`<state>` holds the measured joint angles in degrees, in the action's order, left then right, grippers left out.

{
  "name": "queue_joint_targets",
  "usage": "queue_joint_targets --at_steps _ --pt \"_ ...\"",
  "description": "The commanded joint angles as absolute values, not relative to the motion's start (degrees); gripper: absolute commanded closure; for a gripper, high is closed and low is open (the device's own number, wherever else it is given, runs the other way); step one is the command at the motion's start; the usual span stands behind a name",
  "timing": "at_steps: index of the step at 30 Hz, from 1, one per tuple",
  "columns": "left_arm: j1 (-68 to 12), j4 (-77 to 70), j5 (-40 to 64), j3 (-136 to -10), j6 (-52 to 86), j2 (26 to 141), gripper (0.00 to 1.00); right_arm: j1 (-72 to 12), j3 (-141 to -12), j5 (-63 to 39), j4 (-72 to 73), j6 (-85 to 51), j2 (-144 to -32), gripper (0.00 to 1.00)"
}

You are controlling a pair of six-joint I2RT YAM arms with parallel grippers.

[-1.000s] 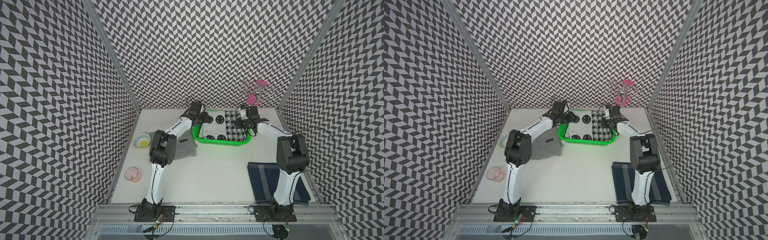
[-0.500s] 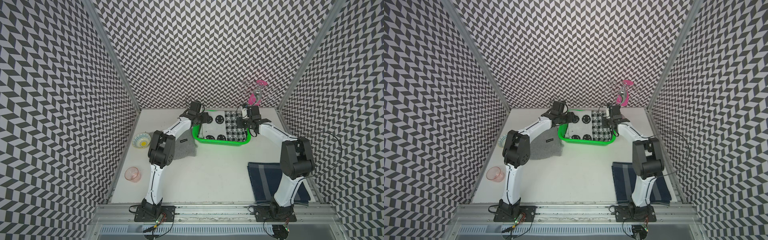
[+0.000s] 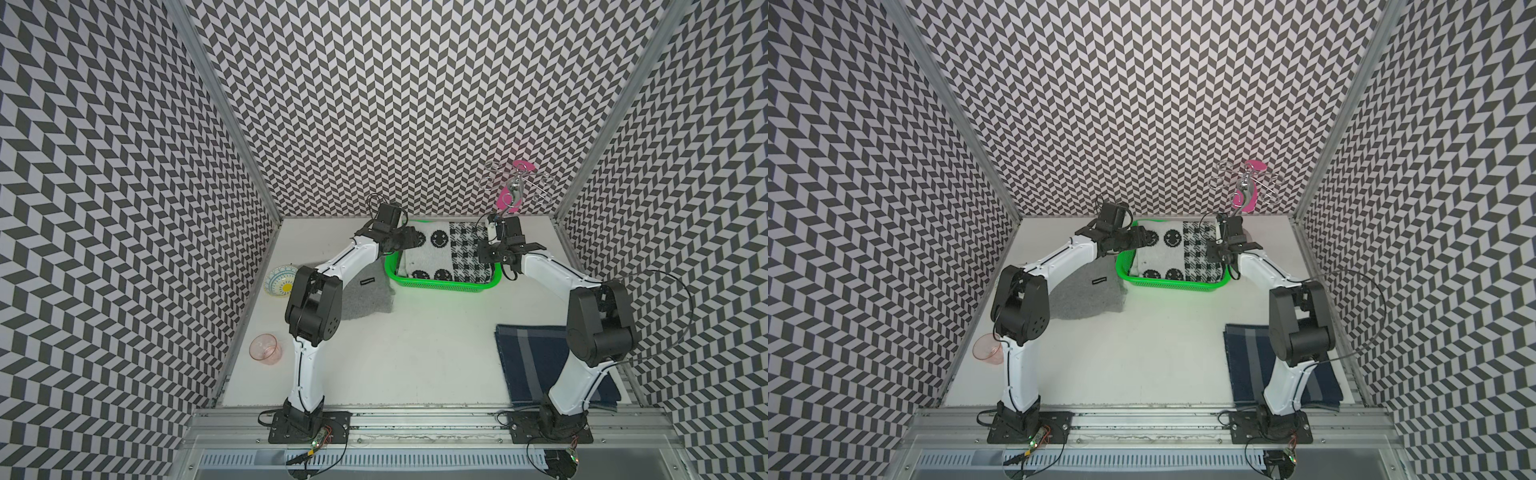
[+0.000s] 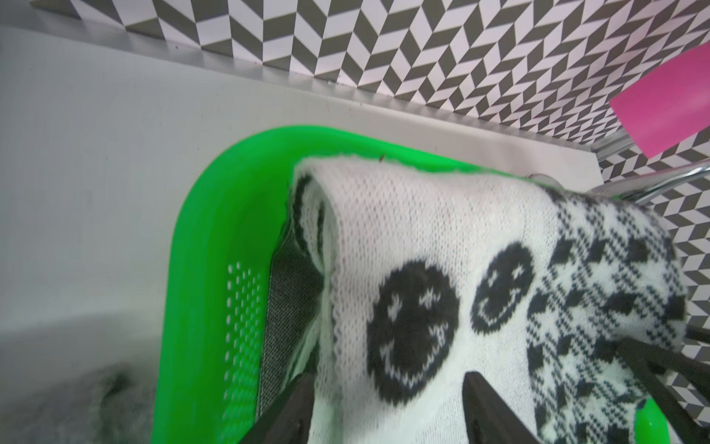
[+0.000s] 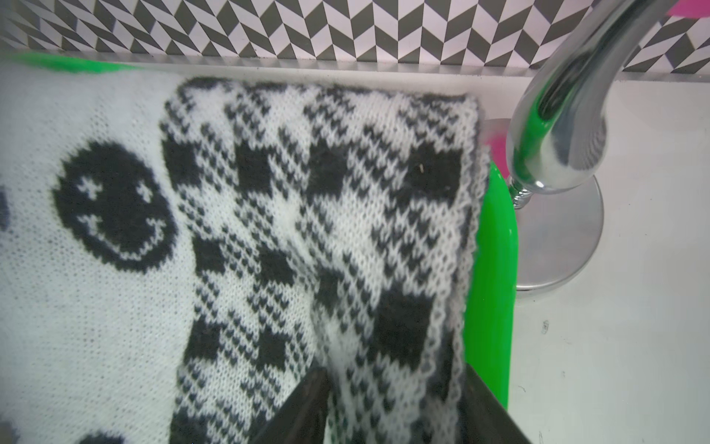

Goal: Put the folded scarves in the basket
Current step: Place the scarf in the basket.

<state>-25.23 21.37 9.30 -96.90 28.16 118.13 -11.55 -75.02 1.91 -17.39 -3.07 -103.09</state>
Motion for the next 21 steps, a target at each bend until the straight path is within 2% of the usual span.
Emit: queue_joint_targets --at_steps 1,7,12,21 --pt "-25.8 21.7 7.9 -92.4 27.9 113.9 0.34 -12.0 -74.3 3.0 -16.4 -4.0 -99.5 0.45" --pt "-27.2 23.0 12.2 -89.9 28.2 111.6 0.41 -12.9 -73.7 2.9 -15.6 -4.4 -97.0 0.49" --pt "-27.8 26.5 10.4 -87.5 27.9 111.1 0.41 -13.4 -75.0 0.2 -15.0 -4.9 -97.6 0.51" --pt "-27.6 23.1 12.1 -84.7 27.6 112.8 0.39 -14.5 -75.8 -1.1 -13.0 -5.3 -99.1 0.52"
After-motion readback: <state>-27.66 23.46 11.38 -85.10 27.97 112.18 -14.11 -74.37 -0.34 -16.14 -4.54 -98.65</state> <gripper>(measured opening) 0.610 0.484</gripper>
